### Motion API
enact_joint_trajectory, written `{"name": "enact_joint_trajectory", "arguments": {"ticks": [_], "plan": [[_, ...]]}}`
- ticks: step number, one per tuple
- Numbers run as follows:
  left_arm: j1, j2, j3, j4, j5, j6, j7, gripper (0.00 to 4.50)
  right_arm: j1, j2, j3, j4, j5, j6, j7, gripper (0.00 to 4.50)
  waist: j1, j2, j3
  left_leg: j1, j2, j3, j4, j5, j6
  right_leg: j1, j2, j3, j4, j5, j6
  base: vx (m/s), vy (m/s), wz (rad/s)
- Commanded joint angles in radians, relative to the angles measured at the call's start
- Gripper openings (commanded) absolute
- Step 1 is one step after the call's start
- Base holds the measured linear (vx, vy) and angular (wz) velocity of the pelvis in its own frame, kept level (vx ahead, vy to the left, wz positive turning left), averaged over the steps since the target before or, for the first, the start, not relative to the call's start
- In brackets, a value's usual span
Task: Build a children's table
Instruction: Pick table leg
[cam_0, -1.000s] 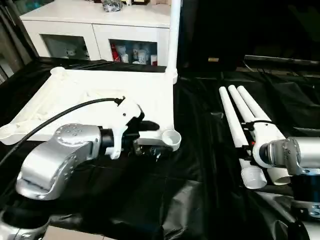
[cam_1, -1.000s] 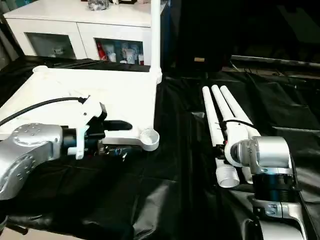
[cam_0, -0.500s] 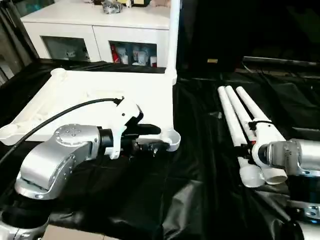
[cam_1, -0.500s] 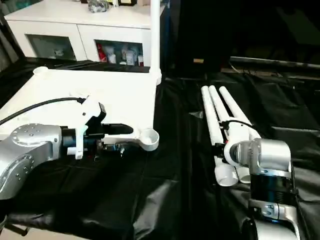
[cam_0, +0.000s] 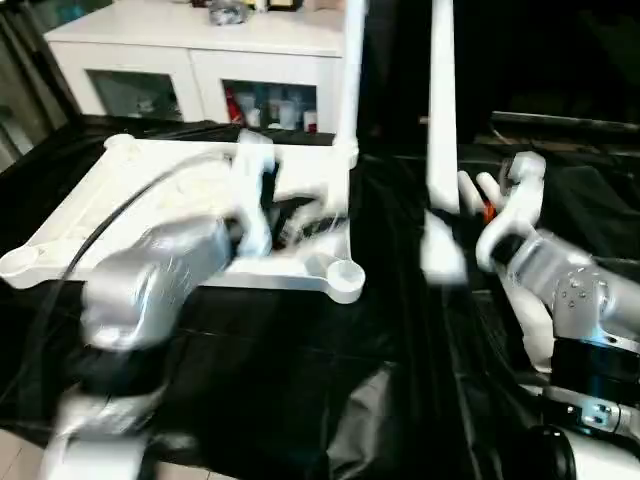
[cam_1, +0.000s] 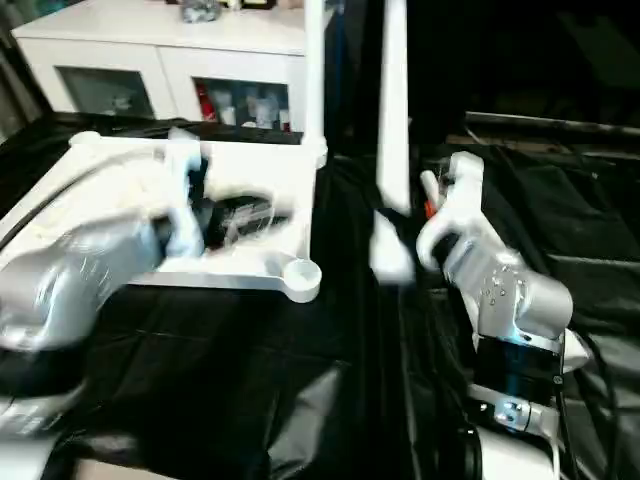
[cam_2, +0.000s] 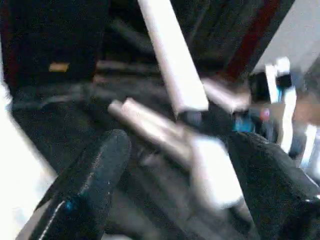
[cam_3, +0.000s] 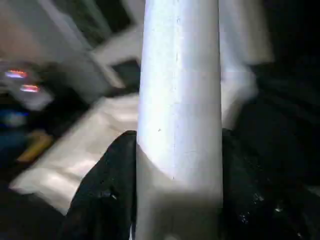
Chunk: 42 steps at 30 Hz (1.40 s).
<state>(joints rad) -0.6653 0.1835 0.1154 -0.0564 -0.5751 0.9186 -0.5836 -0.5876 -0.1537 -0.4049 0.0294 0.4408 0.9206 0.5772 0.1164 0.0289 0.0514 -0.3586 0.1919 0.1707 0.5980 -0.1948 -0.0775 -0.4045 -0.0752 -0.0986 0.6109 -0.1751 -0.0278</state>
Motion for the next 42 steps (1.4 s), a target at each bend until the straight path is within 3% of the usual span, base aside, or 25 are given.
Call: {"name": "enact_joint_trajectory", "arguments": {"ticks": [1,2,3,6,13,17,19,20,28,35,38,42], "plan": [[-0.028,-0.024,0.041,0.038,-0.033,0.017,0.032,4.04,0.017,0.001,0.007,-0.042,0.039,-0.014,0.041,1.86,0.006,-0.017,-0.075,-0.004,0.021,-0.005,-0.056,-0.039,0.053,0.065,-0.063,0.051,-0.069,-0.195,-0.145,0.0,0.0,0.0],[-0.044,-0.038,0.056,0.058,-0.035,0.017,0.048,4.14,0.027,0.001,0.017,-0.058,0.05,-0.015,0.057,1.86,0.005,-0.029,-0.075,-0.006,0.019,-0.002,-0.055,-0.035,0.057,0.067,-0.063,0.051,-0.072,-0.197,-0.138,0.0,0.0,0.0],[-0.06,-0.051,0.068,0.077,-0.037,0.015,0.062,4.27,0.034,0.001,0.024,-0.071,0.062,-0.011,0.072,1.86,0.009,-0.023,-0.074,-0.006,0.02,-0.004,-0.056,-0.037,0.058,0.066,-0.064,0.05,-0.073,-0.218,-0.129,0.0,0.0,0.0],[-0.104,-0.095,0.109,0.129,-0.058,0.017,0.115,4.47,0.073,-0.014,0.09,-0.098,0.079,-0.055,0.135,1.86,0.012,-0.024,-0.075,-0.007,0.022,-0.005,-0.055,-0.032,0.056,0.067,-0.066,0.05,-0.078,-0.232,-0.106,0.0,0.0,0.0],[-0.133,-0.144,0.11,0.19,-0.08,0.015,0.141,4.5,0.11,-0.027,0.21,-0.128,0.056,-0.089,0.198,1.86,0.016,-0.024,-0.074,-0.01,0.023,-0.007,-0.055,-0.033,0.057,0.065,-0.066,0.05,-0.079,-0.24,-0.101,0.0,0.0,0.0],[-0.132,-0.16,0.098,0.203,-0.069,0.013,0.152,4.5,0.129,-0.026,0.27,-0.149,0.045,-0.108,0.209,1.86,0.024,-0.019,-0.074,-0.007,0.025,-0.008,-0.055,-0.041,0.051,0.062,-0.068,0.05,-0.08,-0.24,-0.103,0.0,0.0,0.0],[-0.132,-0.166,0.106,0.198,-0.083,0.022,0.16,4.5,0.136,-0.031,0.297,-0.149,0.039,-0.125,0.207,1.86,0.026,-0.022,-0.074,-0.009,0.026,-0.009,-0.056,-0.04,0.047,0.064,-0.068,0.051,-0.077,-0.227,-0.106,0.0,0.0,0.0],[-0.131,-0.167,0.108,0.193,-0.09,0.027,0.161,4.22,0.137,-0.031,0.305,-0.145,0.035,-0.132,0.205,1.86,0.027,-0.022,-0.073,-0.008,0.026,-0.009,-0.056,-0.047,0.046,0.063,-0.068,0.05,-0.079,-0.235,-0.105,0.0,0.0,0.0],[-0.128,-0.166,0.138,0.186,-0.115,0.036,0.196,3.71,0.13,-0.033,0.349,-0.119,0.017,-0.176,0.189,1.86,0.03,-0.021,-0.073,-0.009,0.026,-0.01,-0.057,-0.055,0.042,0.063,-0.069,0.051,-0.079,-0.245,-0.096,0.0,0.0,0.0],[-0.118,-0.154,0.143,0.182,-0.124,0.041,0.204,2.89,0.122,-0.034,0.354,-0.106,0.02,-0.193,0.179,1.86,0.029,-0.022,-0.072,-0.009,0.026,-0.01,-0.058,-0.053,0.044,0.062,-0.069,0.051,-0.079,-0.241,-0.1,0.0,0.0,0.0],[-0.116,-0.152,0.146,0.179,-0.127,0.043,0.206,2.82,0.12,-0.036,0.355,-0.101,0.021,-0.198,0.179,1.86,0.029,-0.021,-0.072,-0.009,0.027,-0.01,-0.058,-0.058,0.042,0.062,-0.07,0.051,-0.079,-0.243,-0.101,0.0,0.0,0.0],[-0.116,-0.152,0.149,0.178,-0.128,0.042,0.21,2.4,0.12,-0.039,0.359,-0.097,0.024,-0.203,0.178,1.86,0.029,-0.022,-0.071,-0.009,0.027,-0.01,-0.059,-0.061,0.041,0.063,-0.07,0.051,-0.08,-0.249,-0.097,0.0,0.0,0.0]]}}
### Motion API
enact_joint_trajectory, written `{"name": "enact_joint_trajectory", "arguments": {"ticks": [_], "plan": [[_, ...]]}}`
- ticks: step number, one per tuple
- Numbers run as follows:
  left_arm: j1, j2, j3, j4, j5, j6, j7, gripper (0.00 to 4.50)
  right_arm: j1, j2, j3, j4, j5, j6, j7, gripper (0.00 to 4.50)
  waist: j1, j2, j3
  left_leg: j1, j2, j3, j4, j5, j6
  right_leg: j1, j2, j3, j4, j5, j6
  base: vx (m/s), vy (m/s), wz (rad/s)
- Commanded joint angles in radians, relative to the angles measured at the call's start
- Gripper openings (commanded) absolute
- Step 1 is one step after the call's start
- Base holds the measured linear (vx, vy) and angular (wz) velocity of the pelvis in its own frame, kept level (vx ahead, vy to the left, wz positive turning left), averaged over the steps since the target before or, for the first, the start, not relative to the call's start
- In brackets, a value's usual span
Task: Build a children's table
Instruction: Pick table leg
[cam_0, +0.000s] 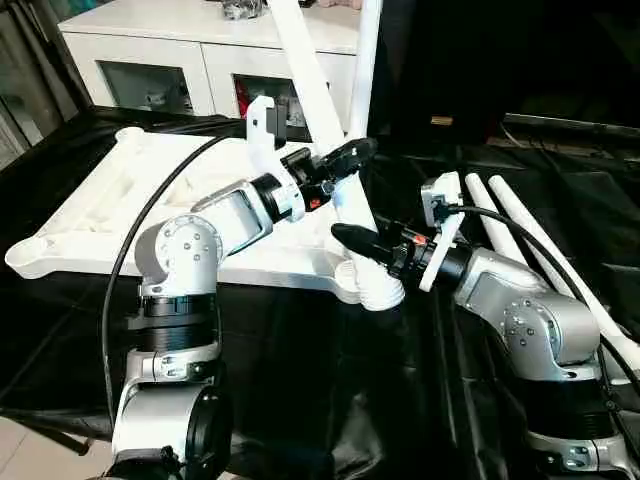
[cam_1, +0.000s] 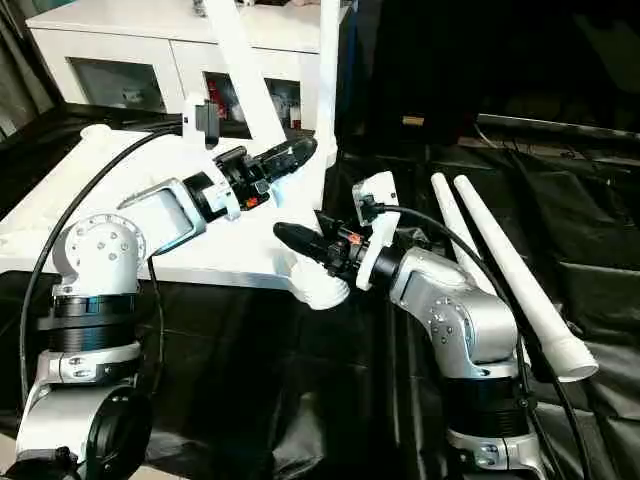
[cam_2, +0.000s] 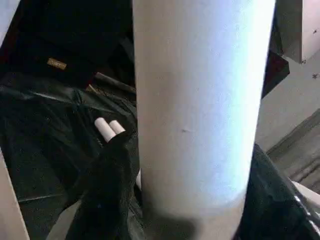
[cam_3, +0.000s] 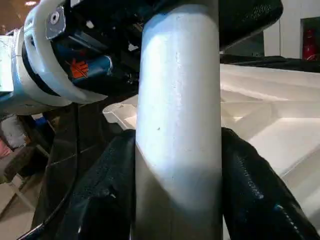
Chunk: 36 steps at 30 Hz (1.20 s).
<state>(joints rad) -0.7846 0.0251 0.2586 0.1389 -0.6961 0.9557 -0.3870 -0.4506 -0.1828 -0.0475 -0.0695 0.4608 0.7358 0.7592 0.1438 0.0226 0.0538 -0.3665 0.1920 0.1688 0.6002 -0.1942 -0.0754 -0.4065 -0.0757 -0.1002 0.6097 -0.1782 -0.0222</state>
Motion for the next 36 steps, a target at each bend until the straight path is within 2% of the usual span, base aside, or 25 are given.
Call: {"name": "enact_joint_trajectory", "arguments": {"ticks": [1,3,7,8,10,11,13,15,17,18,20,23,24,25,28,29,30,32,34,36], "plan": [[0.005,0.007,0.005,-0.02,-0.01,0.006,0.011,2.35,-0.018,-0.011,0.003,0.003,0.006,-0.021,-0.004,1.86,0.001,-0.015,-0.074,-0.002,0.027,-0.009,-0.061,-0.06,0.039,0.065,-0.07,0.053,-0.078,-0.244,-0.104,0.0,0.0,0.0],[0.005,0.007,0.004,-0.02,-0.011,0.005,0.011,2.0,-0.019,-0.012,0.004,0.004,0.006,-0.023,-0.004,1.86,0.001,-0.016,-0.073,-0.002,0.026,-0.008,-0.061,-0.064,0.038,0.065,-0.069,0.052,-0.079,-0.252,-0.101,0.0,0.0,0.0],[0.004,0.008,-0.001,-0.028,-0.007,-0.005,0.016,1.88,-0.022,-0.015,0.011,0.008,0.002,-0.032,-0.004,1.86,0.002,-0.018,-0.074,-0.002,0.026,-0.009,-0.061,-0.056,0.038,0.065,-0.07,0.053,-0.078,-0.247,-0.098,0.0,0.0,0.0],[0.003,0.01,-0.007,-0.031,0.0,-0.013,0.018,1.87,-0.025,-0.014,0.011,0.013,0.002,-0.029,-0.009,2.42,0.002,-0.017,-0.073,-0.002,0.026,-0.009,-0.061,-0.056,0.039,0.065,-0.07,0.053,-0.078,-0.248,-0.098,0.0,0.0,0.0],[0.003,0.012,-0.01,-0.033,0.004,-0.018,0.02,1.86,-0.027,-0.013,0.012,0.016,0.001,-0.028,-0.013,2.56,0.001,-0.017,-0.073,-0.002,0.026,-0.008,-0.061,-0.061,0.038,0.064,-0.069,0.053,-0.08,-0.255,-0.098,0.0,0.0,0.0],[0.001,0.014,-0.026,-0.036,0.033,-0.049,0.033,1.86,-0.031,-0.013,0.02,0.022,-0.003,-0.026,-0.015,2.56,0.002,-0.018,-0.072,-0.002,0.026,-0.008,-0.061,-0.059,0.038,0.064,-0.069,0.053,-0.08,-0.256,-0.095,0.0,0.0,0.0],[0.0,0.016,-0.04,-0.039,0.054,-0.067,0.041,1.86,-0.033,-0.012,0.028,0.024,-0.009,-0.027,-0.017,2.87,0.002,-0.017,-0.072,-0.001,0.028,-0.009,-0.062,-0.062,0.035,0.064,-0.069,0.053,-0.08,-0.26,-0.088,0.0,0.0,0.0],[-0.003,0.026,-0.084,-0.043,0.117,-0.115,0.062,1.86,-0.034,-0.016,0.058,0.024,-0.039,-0.047,-0.025,3.05,0.002,-0.016,-0.073,-0.001,0.03,-0.012,-0.063,-0.06,0.031,0.062,-0.069,0.053,-0.08,-0.251,-0.082,0.0,0.0,0.0],[-0.007,0.032,-0.123,-0.048,0.171,-0.147,0.085,1.86,-0.047,-0.012,0.101,0.046,-0.118,-0.074,-0.092,3.19,0.0,-0.014,-0.073,0.0,0.029,-0.011,-0.063,-0.056,0.023,0.062,-0.069,0.053,-0.078,-0.243,-0.081,0.0,0.0,0.0],[-0.008,0.033,-0.128,-0.048,0.179,-0.151,0.09,1.86,-0.048,-0.012,0.108,0.049,-0.128,-0.077,-0.099,3.32,-0.002,-0.017,-0.073,-0.001,0.027,-0.01,-0.062,-0.056,0.016,0.063,-0.068,0.054,-0.078,-0.243,-0.076,0.0,0.0,0.0],[-0.013,0.036,-0.161,-0.051,0.225,-0.173,0.118,1.86,-0.059,-0.004,0.158,0.067,-0.196,-0.089,-0.157,3.41,-0.002,-0.017,-0.073,-0.001,0.028,-0.012,-0.063,-0.052,0.009,0.064,-0.07,0.054,-0.077,-0.239,-0.072,0.0,0.0,0.0],[-0.034,0.04,-0.202,-0.04,0.306,-0.224,0.183,1.86,-0.089,0.033,0.239,0.124,-0.318,-0.086,-0.305,3.41,-0.009,-0.02,-0.073,0.0,0.027,-0.01,-0.064,-0.051,-0.003,0.062,-0.068,0.055,-0.076,-0.23,-0.079,0.0,0.0,0.0],[-0.036,0.041,-0.205,-0.039,0.311,-0.227,0.185,1.86,-0.091,0.041,0.239,0.13,-0.321,-0.084,-0.317,3.41,-0.009,-0.017,-0.073,0.001,0.027,-0.01,-0.063,-0.057,-0.007,0.062,-0.07,0.056,-0.073,-0.228,-0.088,0.0,0.0,0.0],[-0.04,0.044,-0.212,-0.036,0.321,-0.234,0.191,1.86,-0.097,0.058,0.236,0.141,-0.326,-0.078,-0.345,3.41,-0.008,-0.019,-0.073,0.001,0.027,-0.01,-0.063,-0.058,-0.005,0.061,-0.07,0.057,-0.074,-0.226,-0.088,0.0,0.0,0.0],[-0.04,0.038,-0.222,-0.032,0.346,-0.257,0.209,1.85,-0.122,0.119,0.204,0.193,-0.327,-0.078,-0.421,3.13,-0.01,-0.016,-0.074,0.001,0.029,-0.012,-0.064,-0.053,-0.006,0.062,-0.07,0.058,-0.065,-0.176,-0.104,0.0,0.0,0.0],[-0.039,0.036,-0.22,-0.033,0.346,-0.257,0.211,1.85,-0.125,0.122,0.203,0.2,-0.327,-0.083,-0.422,3.03,-0.01,-0.018,-0.074,0.002,0.029,-0.01,-0.064,-0.056,-0.004,0.061,-0.069,0.059,-0.064,-0.163,-0.11,0.0,0.0,0.0],[-0.039,0.034,-0.219,-0.033,0.346,-0.257,0.213,1.85,-0.127,0.125,0.202,0.204,-0.327,-0.087,-0.422,3.03,-0.008,-0.014,-0.075,0.007,0.03,-0.009,-0.063,-0.059,-0.003,0.057,-0.07,0.06,-0.063,-0.152,-0.117,0.0,0.0,0.0],[-0.035,0.032,-0.224,-0.039,0.348,-0.257,0.206,1.85,-0.136,0.135,0.196,0.226,-0.323,-0.106,-0.419,2.68,-0.009,-0.017,-0.075,0.004,0.03,-0.009,-0.063,-0.057,-0.001,0.06,-0.07,0.06,-0.061,-0.133,-0.126,0.0,0.0,0.0],[-0.032,0.031,-0.227,-0.042,0.348,-0.257,0.203,1.85,-0.144,0.138,0.187,0.243,-0.315,-0.125,-0.411,2.62,-0.009,-0.02,-0.075,0.001,0.03,-0.009,-0.063,-0.053,0.001,0.063,-0.071,0.06,-0.059,-0.125,-0.127,0.0,0.0,0.0],[-0.03,0.028,-0.223,-0.041,0.346,-0.258,0.207,1.85,-0.148,0.136,0.179,0.252,-0.306,-0.139,-0.4,2.37,-0.009,-0.019,-0.074,0.001,0.03,-0.009,-0.063,-0.052,0.002,0.064,-0.071,0.061,-0.059,-0.121,-0.129,0.0,0.0,0.0]]}}
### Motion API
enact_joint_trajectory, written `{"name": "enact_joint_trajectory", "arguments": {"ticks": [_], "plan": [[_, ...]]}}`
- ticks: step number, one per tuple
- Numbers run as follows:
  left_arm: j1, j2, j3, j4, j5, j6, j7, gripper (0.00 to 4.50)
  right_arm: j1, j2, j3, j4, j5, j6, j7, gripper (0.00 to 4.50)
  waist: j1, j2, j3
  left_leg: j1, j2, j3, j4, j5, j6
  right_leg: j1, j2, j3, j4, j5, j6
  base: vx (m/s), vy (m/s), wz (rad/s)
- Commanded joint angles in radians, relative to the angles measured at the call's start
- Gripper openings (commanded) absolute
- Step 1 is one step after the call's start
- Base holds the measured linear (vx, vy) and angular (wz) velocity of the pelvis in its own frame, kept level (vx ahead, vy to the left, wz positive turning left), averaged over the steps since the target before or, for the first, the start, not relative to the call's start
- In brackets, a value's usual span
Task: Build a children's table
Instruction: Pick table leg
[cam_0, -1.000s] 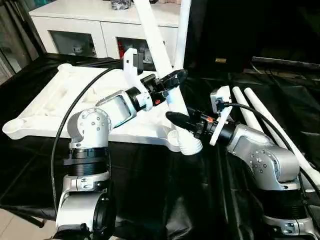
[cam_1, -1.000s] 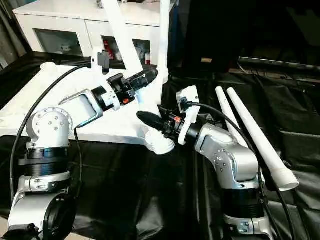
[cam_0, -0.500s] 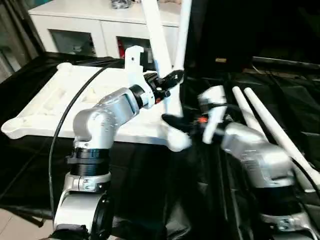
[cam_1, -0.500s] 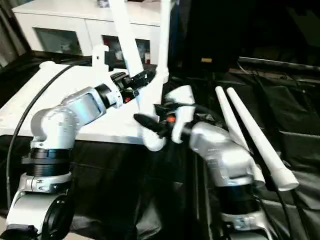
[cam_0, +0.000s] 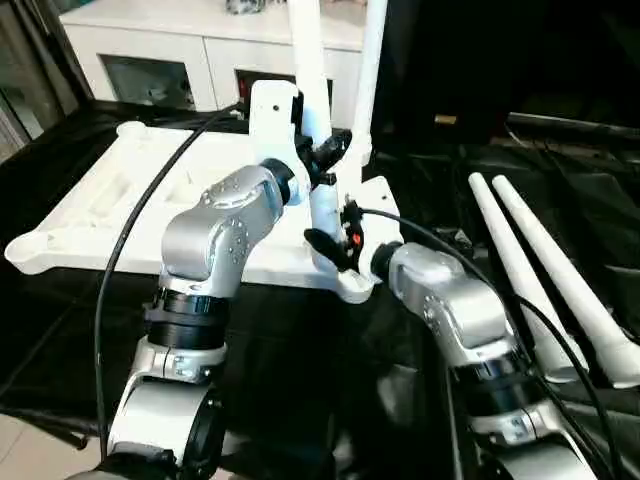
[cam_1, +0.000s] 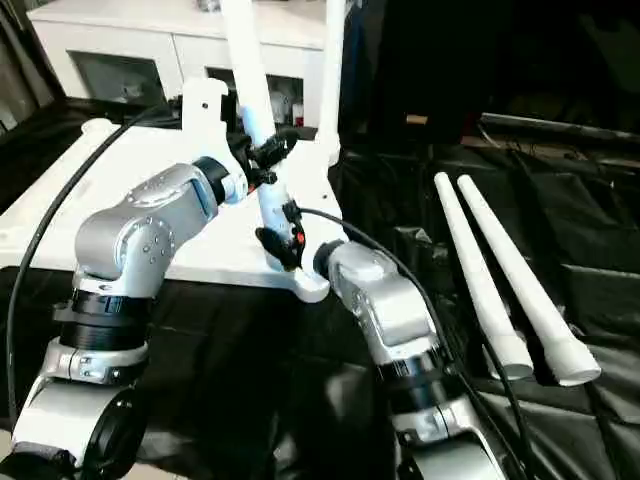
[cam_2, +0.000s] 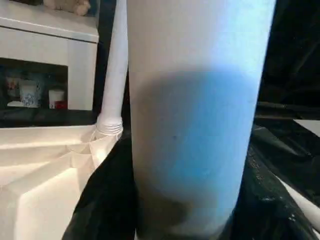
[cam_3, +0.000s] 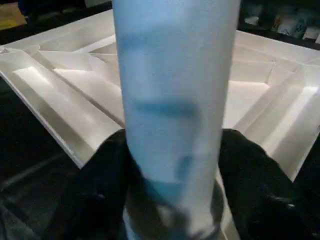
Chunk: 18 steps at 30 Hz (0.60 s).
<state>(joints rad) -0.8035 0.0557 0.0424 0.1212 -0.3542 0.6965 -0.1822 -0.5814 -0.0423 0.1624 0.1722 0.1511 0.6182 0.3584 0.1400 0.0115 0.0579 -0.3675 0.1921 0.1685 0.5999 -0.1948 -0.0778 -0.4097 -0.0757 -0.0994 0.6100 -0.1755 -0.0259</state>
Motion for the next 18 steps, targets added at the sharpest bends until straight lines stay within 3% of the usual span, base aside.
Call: {"name": "enact_joint_trajectory", "arguments": {"ticks": [1,6,8,9,14,15,18], "plan": [[-0.011,-0.004,-0.005,-0.023,0.003,0.001,0.003,1.85,-0.018,-0.007,-0.033,0.011,0.007,-0.024,0.003,2.28,-0.006,-0.009,-0.078,0.002,0.03,-0.009,-0.063,-0.051,0.005,0.067,-0.071,0.06,-0.059,-0.122,-0.125,0.0,0.0,0.0],[-0.009,0.001,-0.013,-0.024,0.005,0.005,-0.011,1.85,-0.023,-0.017,-0.044,0.025,0.021,-0.052,0.026,2.01,-0.004,-0.01,-0.078,0.002,0.029,-0.008,-0.062,-0.056,0.009,0.068,-0.072,0.06,-0.062,-0.147,-0.117,0.0,0.0,0.0],[0.0,0.019,-0.02,-0.039,-0.023,0.028,-0.065,2.41,-0.026,-0.029,-0.063,0.028,0.045,-0.076,0.063,1.99,-0.005,-0.005,-0.078,0.002,0.03,-0.008,-0.062,-0.061,0.009,0.066,-0.071,0.059,-0.062,-0.148,-0.118,0.0,0.0,0.0],[0.003,0.023,-0.021,-0.046,-0.038,0.037,-0.086,2.55,-0.026,-0.032,-0.067,0.028,0.051,-0.083,0.074,1.98,-0.004,-0.008,-0.08,0.002,0.029,-0.008,-0.061,-0.057,0.011,0.069,-0.073,0.059,-0.059,-0.138,-0.124,0.0,0.0,0.0],[0.012,0.06,0.015,-0.053,-0.087,0.06,-0.147,2.88,-0.004,-0.097,-0.085,-0.013,0.138,-0.122,0.26,1.95,-0.003,0.001,-0.08,0.0,0.029,-0.009,-0.057,-0.056,0.03,0.071,-0.069,0.057,-0.055,-0.093,-0.155,0.0,0.0,0.0],[0.018,0.091,0.034,-0.057,-0.136,0.082,-0.219,2.94,0.015,-0.132,-0.09,-0.035,0.183,-0.117,0.359,1.95,-0.002,0.004,-0.08,0.001,0.028,-0.008,-0.057,-0.061,0.036,0.071,-0.068,0.057,-0.056,-0.092,-0.158,0.0,0.0,0.0],[0.022,0.108,0.054,-0.068,-0.181,0.105,-0.266,3.08,0.026,-0.152,-0.101,-0.042,0.218,-0.111,0.419,1.95,-0.002,0.001,-0.08,-0.001,0.03,-0.009,-0.056,-0.054,0.045,0.073,-0.068,0.057,-0.053,-0.08,-0.169,0.0,0.0,0.0]]}}
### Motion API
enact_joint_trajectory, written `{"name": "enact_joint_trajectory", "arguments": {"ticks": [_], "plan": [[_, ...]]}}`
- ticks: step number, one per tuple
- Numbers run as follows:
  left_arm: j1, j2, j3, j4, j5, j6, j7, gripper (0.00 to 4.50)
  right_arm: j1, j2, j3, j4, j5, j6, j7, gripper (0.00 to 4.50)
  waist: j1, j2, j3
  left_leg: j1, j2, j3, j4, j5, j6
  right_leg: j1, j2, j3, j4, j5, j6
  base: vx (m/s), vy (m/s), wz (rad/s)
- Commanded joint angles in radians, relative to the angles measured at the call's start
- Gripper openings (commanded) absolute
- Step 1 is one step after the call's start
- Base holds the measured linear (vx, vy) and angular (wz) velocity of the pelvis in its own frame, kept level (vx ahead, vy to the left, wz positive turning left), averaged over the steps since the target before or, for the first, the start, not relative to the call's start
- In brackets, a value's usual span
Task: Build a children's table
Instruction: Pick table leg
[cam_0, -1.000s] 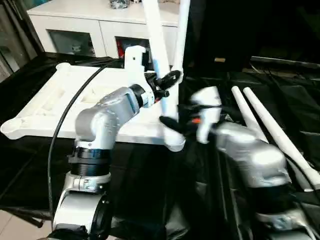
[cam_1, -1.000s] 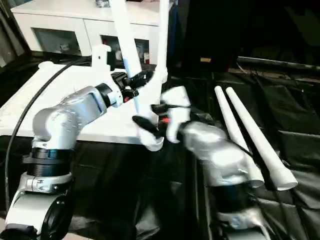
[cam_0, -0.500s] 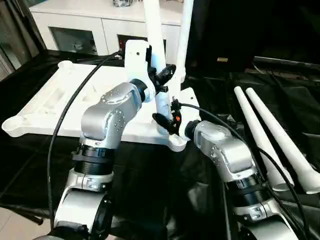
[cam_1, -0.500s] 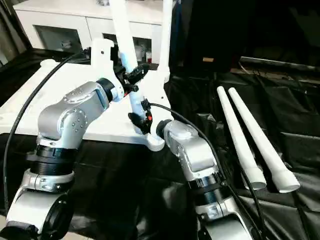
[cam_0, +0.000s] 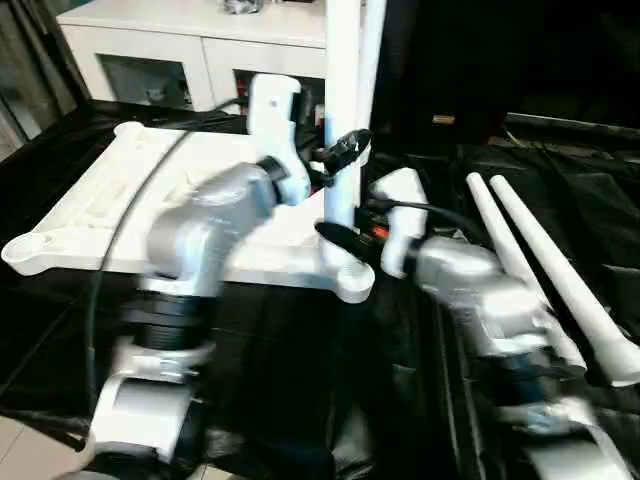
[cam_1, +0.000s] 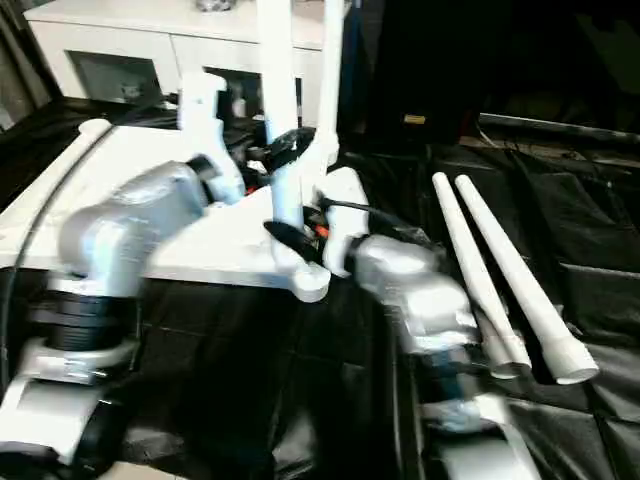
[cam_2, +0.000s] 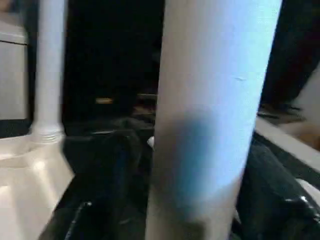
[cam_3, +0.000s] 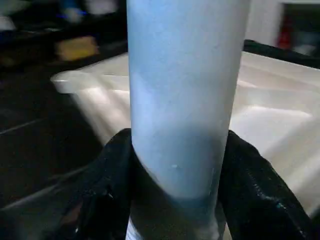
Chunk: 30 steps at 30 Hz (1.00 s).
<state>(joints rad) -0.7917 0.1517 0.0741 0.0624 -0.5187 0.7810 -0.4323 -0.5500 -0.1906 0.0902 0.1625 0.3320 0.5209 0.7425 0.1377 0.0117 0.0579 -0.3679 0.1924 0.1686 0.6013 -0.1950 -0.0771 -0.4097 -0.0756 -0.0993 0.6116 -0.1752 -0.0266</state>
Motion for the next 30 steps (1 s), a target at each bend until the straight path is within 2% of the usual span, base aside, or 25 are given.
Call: {"name": "enact_joint_trajectory", "arguments": {"ticks": [1,3,6,8,10,16,17,18,26,28,30], "plan": [[0.012,0.025,0.049,-0.025,-0.085,0.057,-0.076,3.08,0.007,-0.043,-0.019,-0.033,0.06,-0.008,0.12,1.95,-0.002,-0.001,-0.081,-0.001,0.029,-0.009,-0.057,-0.055,0.048,0.074,-0.069,0.055,-0.056,-0.085,-0.177,0.0,0.0,0.0],[0.015,0.035,0.06,-0.037,-0.126,0.082,-0.116,3.12,0.015,-0.07,-0.005,-0.033,0.063,-0.012,0.17,1.95,0.001,0.0,-0.079,0.002,0.03,-0.007,-0.056,-0.068,0.051,0.072,-0.069,0.055,-0.058,-0.11,-0.195,0.0,0.0,0.0],[0.024,0.059,0.063,-0.066,-0.202,0.135,-0.2,3.15,0.028,-0.116,0.016,-0.027,0.078,-0.021,0.265,1.95,0.0,0.001,-0.077,0.004,0.031,-0.007,-0.057,-0.087,0.048,0.071,-0.068,0.054,-0.061,-0.142,-0.193,0.0,0.0,0.0],[0.024,0.059,0.074,-0.07,-0.241,0.163,-0.214,2.86,0.025,-0.125,0.01,-0.016,0.092,-0.02,0.291,1.95,0.001,-0.003,-0.078,0.004,0.03,-0.006,-0.056,-0.094,0.044,0.071,-0.07,0.054,-0.063,-0.17,-0.192,0.0,0.0,0.0],[0.022,0.053,0.094,-0.059,-0.272,0.177,-0.216,2.79,0.025,-0.132,0.009,-0.013,0.1,-0.02,0.308,1.95,0.002,-0.003,-0.077,0.003,0.03,-0.007,-0.056,-0.088,0.045,0.07,-0.069,0.054,-0.064,-0.176,-0.191,0.0,0.0,0.0],[0.036,0.049,0.088,-0.056,-0.281,0.186,-0.22,2.27,0.035,-0.149,0.039,-0.017,0.099,-0.017,0.356,1.95,0.002,-0.005,-0.077,0.002,0.03,-0.008,-0.056,-0.082,0.049,0.071,-0.068,0.053,-0.068,-0.197,-0.17,0.0,0.0,0.0],[0.043,0.049,0.08,-0.058,-0.283,0.192,-0.221,2.12,0.035,-0.15,0.045,-0.016,0.095,-0.02,0.369,1.94,0.001,-0.01,-0.078,0.003,0.031,-0.008,-0.057,-0.078,0.048,0.07,-0.068,0.053,-0.068,-0.201,-0.165,0.0,0.0,0.0],[0.045,0.049,0.078,-0.06,-0.285,0.194,-0.222,2.05,0.034,-0.15,0.046,-0.014,0.093,-0.02,0.371,1.94,0.003,-0.007,-0.078,0.002,0.031,-0.008,-0.056,-0.071,0.049,0.07,-0.068,0.054,-0.066,-0.195,-0.167,0.0,0.0,0.0],[0.042,0.04,0.081,-0.051,-0.285,0.186,-0.194,1.96,0.016,-0.154,0.055,0.008,0.067,-0.061,0.367,1.94,0.002,-0.007,-0.078,0.002,0.03,-0.007,-0.056,-0.072,0.049,0.069,-0.068,0.053,-0.067,-0.201,-0.164,0.0,0.0,0.0],[0.032,0.043,0.084,-0.041,-0.268,0.168,-0.185,1.95,0.008,-0.145,0.044,0.011,0.075,-0.042,0.346,2.5,0.003,-0.007,-0.078,0.002,0.03,-0.007,-0.056,-0.073,0.048,0.069,-0.068,0.053,-0.068,-0.207,-0.162,0.0,0.0,0.0],[0.027,0.052,0.076,-0.039,-0.254,0.155,-0.191,1.95,0.002,-0.136,0.028,0.007,0.097,-0.008,0.336,2.7,0.002,-0.01,-0.078,0.001,0.029,-0.007,-0.055,-0.066,0.051,0.069,-0.067,0.053,-0.067,-0.204,-0.156,0.0,0.0,0.0]]}}
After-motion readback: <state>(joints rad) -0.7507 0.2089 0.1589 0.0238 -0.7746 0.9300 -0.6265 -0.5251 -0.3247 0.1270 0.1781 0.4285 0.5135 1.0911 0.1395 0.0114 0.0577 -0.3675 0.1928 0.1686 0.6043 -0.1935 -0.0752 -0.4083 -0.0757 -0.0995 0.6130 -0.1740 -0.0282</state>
